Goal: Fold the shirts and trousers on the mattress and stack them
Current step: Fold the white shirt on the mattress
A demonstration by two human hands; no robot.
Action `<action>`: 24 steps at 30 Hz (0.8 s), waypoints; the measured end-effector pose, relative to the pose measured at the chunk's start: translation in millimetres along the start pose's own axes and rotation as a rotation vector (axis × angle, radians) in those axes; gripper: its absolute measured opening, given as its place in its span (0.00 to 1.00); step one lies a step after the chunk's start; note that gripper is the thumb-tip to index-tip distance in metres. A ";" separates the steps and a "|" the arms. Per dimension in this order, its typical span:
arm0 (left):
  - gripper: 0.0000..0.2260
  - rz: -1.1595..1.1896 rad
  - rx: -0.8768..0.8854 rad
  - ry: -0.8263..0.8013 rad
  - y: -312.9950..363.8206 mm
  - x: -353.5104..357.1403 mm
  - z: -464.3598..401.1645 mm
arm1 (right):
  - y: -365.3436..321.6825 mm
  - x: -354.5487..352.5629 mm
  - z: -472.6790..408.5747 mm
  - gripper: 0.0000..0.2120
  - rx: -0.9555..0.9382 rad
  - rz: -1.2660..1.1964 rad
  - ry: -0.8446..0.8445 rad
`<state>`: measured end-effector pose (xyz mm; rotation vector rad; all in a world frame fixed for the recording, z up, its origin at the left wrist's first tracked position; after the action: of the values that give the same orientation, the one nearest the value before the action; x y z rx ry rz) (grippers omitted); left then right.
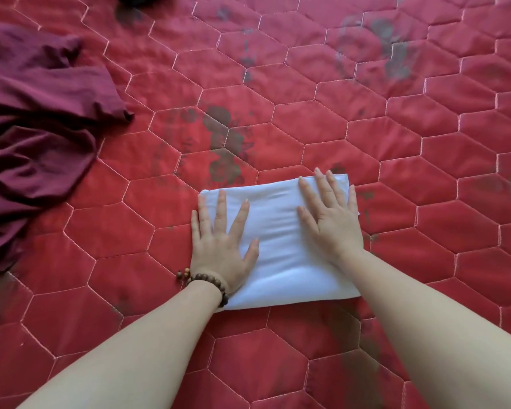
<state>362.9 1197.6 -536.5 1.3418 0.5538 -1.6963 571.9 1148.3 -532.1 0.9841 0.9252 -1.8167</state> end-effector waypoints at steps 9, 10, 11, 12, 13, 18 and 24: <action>0.28 0.198 -0.054 -0.057 3.8 -5.0 13.0 | -75.4 24.5 72.0 0.27 -0.282 0.157 0.120; 0.27 0.147 -0.053 -0.034 7.5 -2.6 19.7 | -82.8 35.8 81.1 0.26 -0.317 0.184 0.098; 0.27 0.109 -0.054 -0.017 9.7 -0.5 24.6 | -85.4 44.5 84.4 0.26 -0.320 0.207 0.071; 0.28 0.092 -0.057 -0.002 10.7 0.9 26.4 | -84.0 49.3 83.0 0.27 -0.297 0.221 0.044; 0.28 0.087 -0.060 0.009 10.7 1.2 25.6 | -79.9 49.8 77.7 0.27 -0.254 0.227 0.022; 0.29 0.143 -0.148 0.036 5.1 2.6 24.9 | -52.7 38.8 49.8 0.27 0.004 0.235 -0.026; 0.30 0.261 -0.188 -0.006 1.4 4.3 27.5 | 9.5 12.5 49.8 0.31 0.209 -0.033 -0.003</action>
<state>349.1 1173.9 -531.5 1.2160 0.4983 -1.4007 563.6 1097.4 -524.4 1.0994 0.7640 -1.9718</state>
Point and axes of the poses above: each hand's wrist, its own z-axis away from the middle knuckle, its own x-axis out of the palm, y = z × x, the point moved 5 cm from there along -z, towards the middle knuckle, and after that the axes turned 11 degrees about -y, right-handed, at the moved point
